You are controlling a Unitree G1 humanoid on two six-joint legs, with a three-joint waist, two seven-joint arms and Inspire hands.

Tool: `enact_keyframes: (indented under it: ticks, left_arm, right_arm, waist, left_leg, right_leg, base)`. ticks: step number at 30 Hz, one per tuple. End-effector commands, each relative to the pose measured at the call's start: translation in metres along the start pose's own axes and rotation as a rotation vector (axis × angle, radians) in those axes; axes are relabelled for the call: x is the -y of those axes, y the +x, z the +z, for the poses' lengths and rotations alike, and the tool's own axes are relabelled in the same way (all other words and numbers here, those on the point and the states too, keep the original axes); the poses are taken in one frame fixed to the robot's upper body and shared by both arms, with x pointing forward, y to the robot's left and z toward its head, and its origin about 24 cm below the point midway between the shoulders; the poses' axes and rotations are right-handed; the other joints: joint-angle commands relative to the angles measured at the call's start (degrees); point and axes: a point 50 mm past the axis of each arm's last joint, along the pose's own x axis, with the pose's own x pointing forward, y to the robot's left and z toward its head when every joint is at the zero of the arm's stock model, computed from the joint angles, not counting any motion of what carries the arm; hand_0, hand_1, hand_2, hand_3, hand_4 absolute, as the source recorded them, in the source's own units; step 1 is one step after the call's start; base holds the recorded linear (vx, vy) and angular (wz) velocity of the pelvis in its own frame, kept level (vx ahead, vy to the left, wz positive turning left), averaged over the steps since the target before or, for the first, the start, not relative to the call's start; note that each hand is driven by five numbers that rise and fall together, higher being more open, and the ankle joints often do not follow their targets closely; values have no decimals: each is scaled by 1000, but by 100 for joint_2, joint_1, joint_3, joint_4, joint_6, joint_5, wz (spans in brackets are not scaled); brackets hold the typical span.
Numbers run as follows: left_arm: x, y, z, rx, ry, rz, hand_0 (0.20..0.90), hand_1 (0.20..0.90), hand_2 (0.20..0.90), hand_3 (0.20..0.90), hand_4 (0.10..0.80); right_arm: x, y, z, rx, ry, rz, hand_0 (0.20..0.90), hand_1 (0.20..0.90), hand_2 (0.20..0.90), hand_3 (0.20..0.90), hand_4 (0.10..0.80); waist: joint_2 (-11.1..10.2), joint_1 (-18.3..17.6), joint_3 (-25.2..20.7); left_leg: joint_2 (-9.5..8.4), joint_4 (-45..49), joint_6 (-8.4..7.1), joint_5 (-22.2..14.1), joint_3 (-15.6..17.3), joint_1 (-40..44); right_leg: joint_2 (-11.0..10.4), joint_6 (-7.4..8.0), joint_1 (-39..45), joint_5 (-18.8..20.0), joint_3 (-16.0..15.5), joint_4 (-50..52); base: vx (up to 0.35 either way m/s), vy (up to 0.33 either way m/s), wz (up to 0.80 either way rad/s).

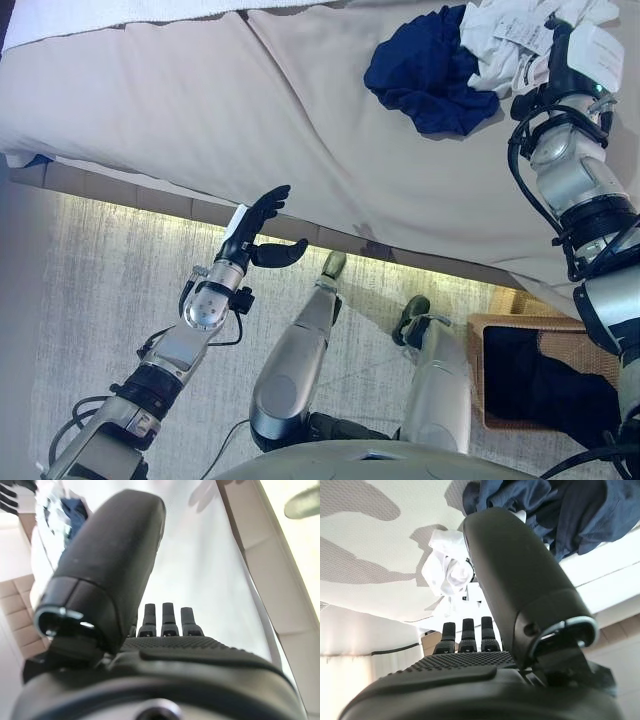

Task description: Pick up the clothes from the bed and place them into the basket

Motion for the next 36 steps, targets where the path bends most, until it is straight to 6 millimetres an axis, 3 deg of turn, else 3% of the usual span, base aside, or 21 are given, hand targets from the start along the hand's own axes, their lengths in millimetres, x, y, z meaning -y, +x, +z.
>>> enact_keyframes:
  ticks: [1, 5, 8, 18, 27, 36]
  left_arm:
    - [-7, -7, 33, 189, -48, 22, 900, 900, 900, 900, 800]
    - [-5, -9, 33, 191, -46, 16, 900, 900, 900, 900, 800]
    - [-7, -11, 31, 195, -40, 41, 900, 900, 900, 900, 800]
    - [-18, -13, 31, 203, -30, 90, 900, 900, 900, 900, 800]
    - [-21, -15, 36, 220, -42, 91, 900, 900, 900, 900, 800]
    - [-24, -25, 42, 270, -79, 110, 900, 900, 900, 900, 800]
  right_arm:
    - [81, 17, 41, 204, 135, -311, 900, 900, 900, 900, 800]
    - [86, 11, 60, 339, 165, -345, 900, 900, 900, 900, 800]
    - [89, 0, 82, 475, 59, -411, 900, 900, 900, 900, 800]
    - [90, -4, 110, 558, -53, -371, 900, 900, 900, 900, 800]
    - [82, 9, 104, 470, -101, -248, 900, 900, 900, 900, 800]
    - [86, 30, 69, 217, -299, -160, 900, 900, 900, 900, 800]
  waist:
    - [88, 73, -216]
    - [118, 110, -216]
    - [112, 132, -216]
    - [106, 300, -216]
    - [189, 483, -216]
    - [320, 598, -216]
  left_leg:
    - [-375, 696, 664, -928, 759, -222]
    - [-415, 838, 682, -936, 779, -423]
    - [-425, 881, 701, -926, 759, -511]
    - [-466, 785, 644, -841, 670, -474]
    - [-574, 1080, 668, -901, 628, -780]
    - [-621, 1688, 779, -1041, 717, -1632]
  right_leg:
    - [444, -359, -62, -195, -417, 510]
    - [430, -354, -266, -218, -432, 654]
    - [432, -334, -356, -203, -462, 680]
    - [386, -296, -223, -157, -595, 543]
    - [251, -304, -498, -228, -662, 817]
    - [152, -304, -1412, -311, -578, 1338]
  base:
    - [36, -28, 2]
    - [12, -29, 5]
    - [-3, -17, 2]
    - [26, -1, 3]
    - [30, 28, 13]
    - [-10, 22, 13]
